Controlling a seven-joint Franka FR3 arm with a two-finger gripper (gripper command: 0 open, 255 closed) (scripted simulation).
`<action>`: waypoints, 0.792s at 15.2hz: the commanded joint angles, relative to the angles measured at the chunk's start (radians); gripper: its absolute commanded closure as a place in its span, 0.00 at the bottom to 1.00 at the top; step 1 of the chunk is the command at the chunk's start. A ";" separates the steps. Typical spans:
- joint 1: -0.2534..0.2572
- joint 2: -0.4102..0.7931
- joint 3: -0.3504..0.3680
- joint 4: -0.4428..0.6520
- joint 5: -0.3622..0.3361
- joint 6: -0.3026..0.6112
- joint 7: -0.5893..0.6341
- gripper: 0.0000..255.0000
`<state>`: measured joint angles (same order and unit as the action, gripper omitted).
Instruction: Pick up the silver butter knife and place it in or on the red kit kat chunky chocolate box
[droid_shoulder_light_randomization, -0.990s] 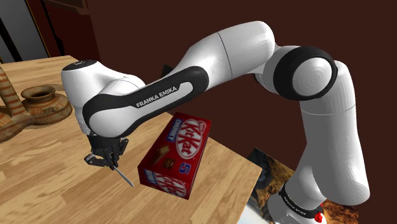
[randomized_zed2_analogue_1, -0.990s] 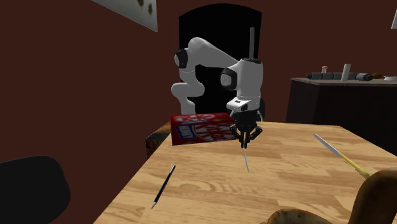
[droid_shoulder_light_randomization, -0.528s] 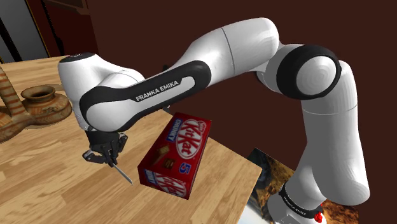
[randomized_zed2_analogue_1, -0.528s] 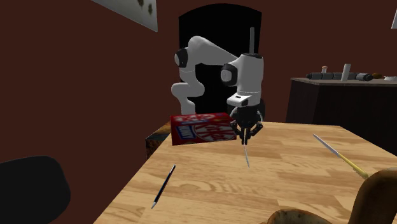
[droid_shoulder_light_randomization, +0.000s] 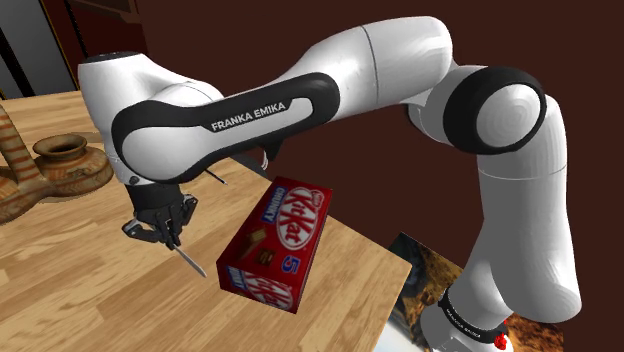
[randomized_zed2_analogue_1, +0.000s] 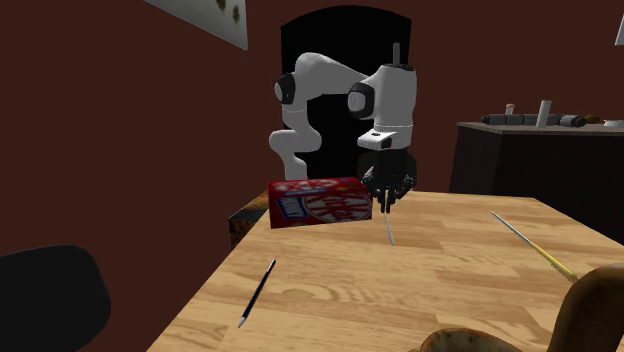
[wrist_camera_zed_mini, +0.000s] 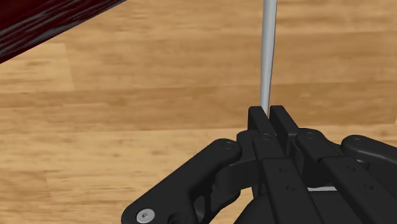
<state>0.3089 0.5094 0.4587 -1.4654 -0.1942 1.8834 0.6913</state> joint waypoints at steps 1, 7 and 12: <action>0.000 -0.007 0.002 0.016 0.004 -0.023 -0.003 1.00; 0.004 -0.019 0.006 0.080 0.011 -0.097 -0.007 1.00; 0.011 -0.023 0.009 0.143 0.014 -0.162 -0.010 1.00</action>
<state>0.3183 0.4882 0.4669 -1.3357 -0.1814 1.7357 0.6819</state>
